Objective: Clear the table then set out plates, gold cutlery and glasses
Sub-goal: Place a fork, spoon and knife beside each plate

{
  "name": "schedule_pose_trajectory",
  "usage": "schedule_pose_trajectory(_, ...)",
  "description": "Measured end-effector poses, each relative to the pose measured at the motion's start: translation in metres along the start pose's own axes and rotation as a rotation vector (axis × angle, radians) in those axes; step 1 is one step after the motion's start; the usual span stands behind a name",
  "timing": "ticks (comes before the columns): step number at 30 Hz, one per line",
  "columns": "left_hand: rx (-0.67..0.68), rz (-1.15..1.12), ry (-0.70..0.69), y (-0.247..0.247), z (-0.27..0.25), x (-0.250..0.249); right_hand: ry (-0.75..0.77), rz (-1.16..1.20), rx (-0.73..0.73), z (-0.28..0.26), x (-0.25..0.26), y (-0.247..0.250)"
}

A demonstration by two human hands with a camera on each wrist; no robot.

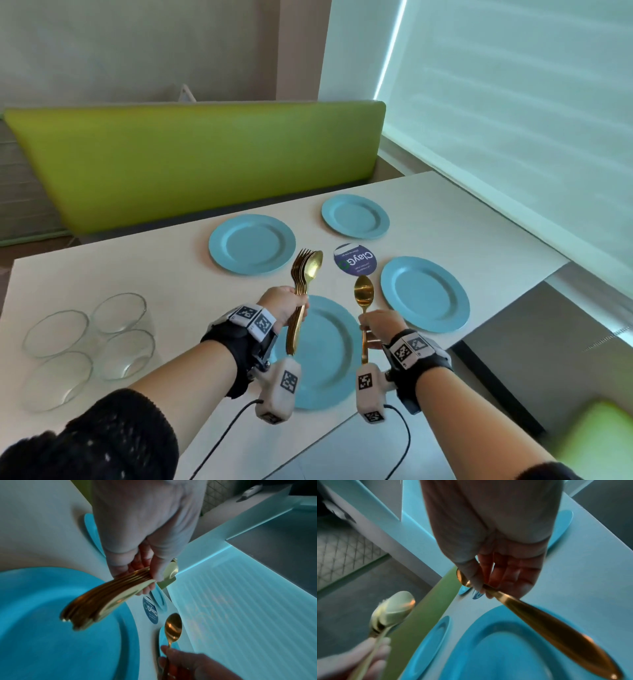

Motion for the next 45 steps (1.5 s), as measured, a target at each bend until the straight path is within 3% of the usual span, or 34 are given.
schedule_pose_trajectory(1,-0.015,-0.027,0.014,-0.003,0.007,-0.002,-0.024,-0.026,-0.006,0.005,0.002,0.006)
schedule_pose_trajectory(3,-0.045,-0.053,0.037,-0.006,0.016,-0.005,0.022,-0.38,0.036,0.02,0.002,0.009)
schedule_pose_trajectory(5,-0.065,-0.045,0.056,-0.009,0.023,-0.008,0.007,-0.402,0.007,0.035,0.002,0.015)
schedule_pose_trajectory(8,-0.088,-0.025,0.078,-0.012,0.032,-0.011,0.071,-0.701,0.027,0.056,-0.002,0.012)
schedule_pose_trajectory(10,-0.111,-0.018,0.084,-0.013,0.037,-0.011,0.098,-0.766,0.031,0.063,-0.004,0.011)
schedule_pose_trajectory(16,-0.145,-0.021,0.097,-0.02,0.046,-0.007,0.136,-0.831,0.072,0.076,-0.008,0.007)
schedule_pose_trajectory(22,-0.151,-0.03,0.105,-0.024,0.051,-0.002,0.183,-0.795,0.021,0.079,-0.007,0.002)
schedule_pose_trajectory(45,-0.095,0.015,0.141,-0.014,0.061,0.004,0.13,-0.698,-0.051,0.08,-0.006,-0.007)
Point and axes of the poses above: each hand's wrist, its own z-axis towards the middle knuckle, its own y-axis out of the back of the hand, x = y × z, the point moved 5 cm from there along z, towards the middle knuckle, and after that the axes turned 1 degree about -z, right-handed, at the moved point
